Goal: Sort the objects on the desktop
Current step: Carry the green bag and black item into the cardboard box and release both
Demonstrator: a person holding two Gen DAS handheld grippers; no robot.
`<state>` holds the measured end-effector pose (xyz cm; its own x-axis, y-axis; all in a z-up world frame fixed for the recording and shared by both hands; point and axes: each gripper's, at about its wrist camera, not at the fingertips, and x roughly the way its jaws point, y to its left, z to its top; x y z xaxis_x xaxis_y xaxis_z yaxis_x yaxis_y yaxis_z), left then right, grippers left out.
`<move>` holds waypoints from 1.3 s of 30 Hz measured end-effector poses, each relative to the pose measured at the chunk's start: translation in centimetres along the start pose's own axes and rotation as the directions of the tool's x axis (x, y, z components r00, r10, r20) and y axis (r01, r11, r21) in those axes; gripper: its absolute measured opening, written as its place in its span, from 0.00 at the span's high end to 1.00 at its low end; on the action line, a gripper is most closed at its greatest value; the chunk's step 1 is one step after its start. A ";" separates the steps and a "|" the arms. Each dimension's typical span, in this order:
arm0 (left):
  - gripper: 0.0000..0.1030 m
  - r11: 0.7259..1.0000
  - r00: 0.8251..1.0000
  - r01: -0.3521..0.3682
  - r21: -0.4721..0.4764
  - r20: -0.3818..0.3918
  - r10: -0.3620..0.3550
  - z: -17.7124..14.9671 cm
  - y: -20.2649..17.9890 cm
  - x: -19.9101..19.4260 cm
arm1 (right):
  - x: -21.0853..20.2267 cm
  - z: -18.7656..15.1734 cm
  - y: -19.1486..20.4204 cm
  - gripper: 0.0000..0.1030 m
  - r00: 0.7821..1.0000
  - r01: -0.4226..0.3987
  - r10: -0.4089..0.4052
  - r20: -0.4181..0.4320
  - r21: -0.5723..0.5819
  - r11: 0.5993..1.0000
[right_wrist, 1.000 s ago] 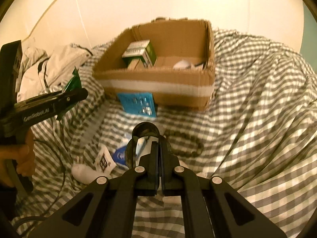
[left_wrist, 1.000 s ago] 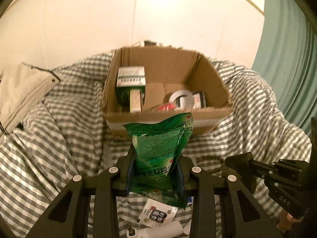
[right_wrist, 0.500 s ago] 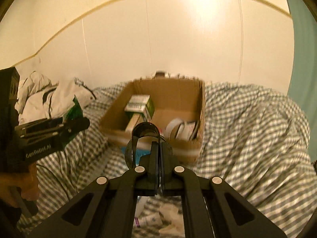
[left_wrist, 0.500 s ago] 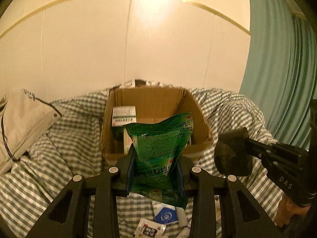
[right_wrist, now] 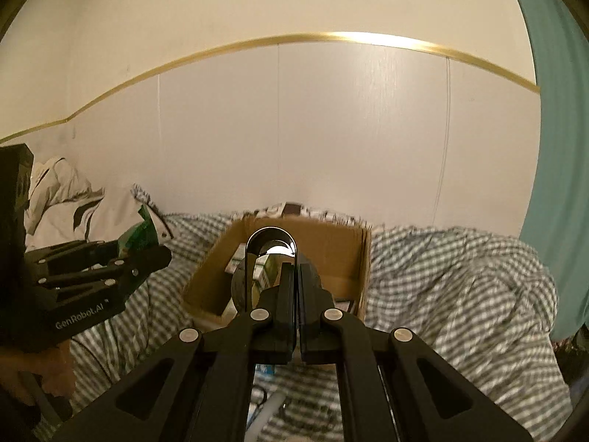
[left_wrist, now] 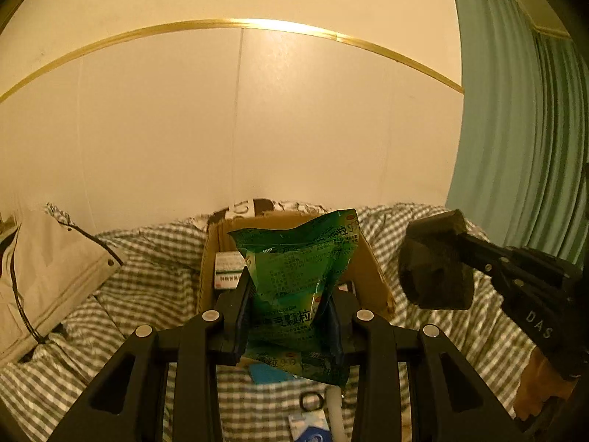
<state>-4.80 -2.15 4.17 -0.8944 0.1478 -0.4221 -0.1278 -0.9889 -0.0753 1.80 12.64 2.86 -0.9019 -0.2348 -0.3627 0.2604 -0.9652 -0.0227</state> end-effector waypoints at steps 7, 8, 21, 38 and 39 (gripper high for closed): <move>0.66 1.000 0.999 -0.015 0.013 0.037 0.015 1.9 0.2 1.5 | 1.1 1.9 -0.2 0.98 0.999 0.017 -0.017 0.044 -0.012 1.000; 0.66 1.000 0.999 -0.015 0.014 0.039 0.014 2.1 0.3 1.7 | 1.3 2.2 -0.2 0.98 0.998 0.023 -0.022 0.050 -0.014 1.000; 0.66 1.000 1.000 -0.005 0.009 -0.012 0.005 3.1 1.0 7.0 | 6.2 3.5 -1.1 0.98 1.000 0.013 -0.013 0.022 -0.027 1.000; 0.66 1.000 0.978 -0.008 0.002 -0.209 0.008 0.4 1.7 17.4 | 17.6 0.3 -4.1 0.98 0.977 0.027 -0.023 -0.213 0.019 0.999; 0.66 1.000 0.977 -0.005 0.001 -0.215 0.005 0.3 1.5 17.8 | 18.2 0.2 -4.2 0.98 0.974 0.031 -0.026 -0.224 0.020 0.999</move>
<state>-21.03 -1.05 -3.22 -0.7822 0.1422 -0.6066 -0.1240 -0.9897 -0.0720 -15.76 12.41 -3.48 -0.8083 -0.1783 -0.5611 0.2254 -0.9742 -0.0150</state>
